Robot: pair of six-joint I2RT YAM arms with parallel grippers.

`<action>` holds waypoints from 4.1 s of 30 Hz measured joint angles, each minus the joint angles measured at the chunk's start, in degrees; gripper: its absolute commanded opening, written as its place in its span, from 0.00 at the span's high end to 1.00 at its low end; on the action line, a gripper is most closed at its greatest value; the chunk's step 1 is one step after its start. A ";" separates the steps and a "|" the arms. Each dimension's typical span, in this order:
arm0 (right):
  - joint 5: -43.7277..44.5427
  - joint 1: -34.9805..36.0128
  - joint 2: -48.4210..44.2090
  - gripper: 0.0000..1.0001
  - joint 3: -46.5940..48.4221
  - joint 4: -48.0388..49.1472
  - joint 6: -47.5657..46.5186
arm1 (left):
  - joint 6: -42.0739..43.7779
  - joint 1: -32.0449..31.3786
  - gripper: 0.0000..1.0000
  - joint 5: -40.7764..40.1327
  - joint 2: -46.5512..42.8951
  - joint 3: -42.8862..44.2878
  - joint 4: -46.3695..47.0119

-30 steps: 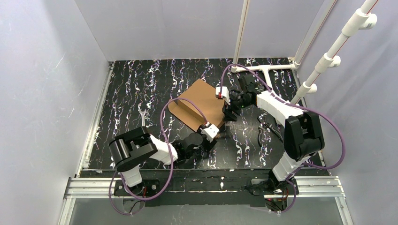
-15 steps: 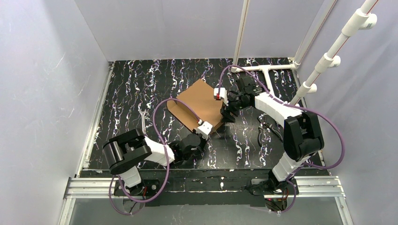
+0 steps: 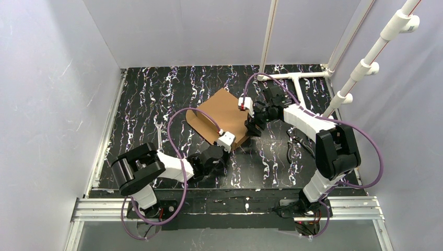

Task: Fold the paper box
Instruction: Close the paper box at the center of the board.

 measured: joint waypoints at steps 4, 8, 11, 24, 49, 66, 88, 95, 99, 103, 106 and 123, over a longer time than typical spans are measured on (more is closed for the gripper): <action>0.22 0.00 0.00 0.26 0.00 0.94 0.68 | 1.01 0.00 1.00 0.87 -0.02 0.02 -0.15; -0.42 0.00 -0.04 0.25 0.00 0.94 0.79 | 1.51 0.00 1.00 0.94 -0.63 0.02 -0.76; -1.18 0.00 -0.52 0.25 0.02 0.66 0.68 | 0.55 0.39 0.96 1.99 -1.62 0.02 -1.44; -1.86 -4.50 -10.60 0.43 -6.86 2.03 2.64 | -6.80 6.84 0.05 12.90 -20.31 -2.71 -9.40; 18.99 -4.02 -2.89 0.99 -14.49 23.17 36.33 | -9.07 48.28 0.41 45.99 17.18 40.04 -36.54; 21.88 -0.04 14.19 0.83 5.05 22.91 33.70 | -32.15 39.93 0.43 29.49 -18.62 0.79 -32.09; 6.43 -11.78 -7.26 0.02 -22.56 27.80 19.15 | -2.34 42.12 0.02 33.22 -4.26 43.78 -53.24; 6.08 -11.28 -7.26 0.02 -30.18 41.51 24.22 | 3.34 43.32 0.02 43.17 14.27 60.35 -60.78; 7.96 -11.28 -7.78 0.02 -30.16 48.35 31.69 | 3.85 43.89 0.02 45.81 21.75 64.65 -64.41; 9.18 -11.28 -7.93 0.02 -30.32 53.29 37.55 | 4.11 44.24 0.02 47.71 27.02 69.00 -67.63; 10.10 -11.28 -8.26 0.04 -30.84 54.99 36.65 | 4.26 44.30 0.02 48.92 28.35 70.25 -68.70; 7.48 -9.11 -8.76 0.19 -30.67 49.88 25.81 | 3.54 46.25 0.02 55.84 31.80 71.95 -68.63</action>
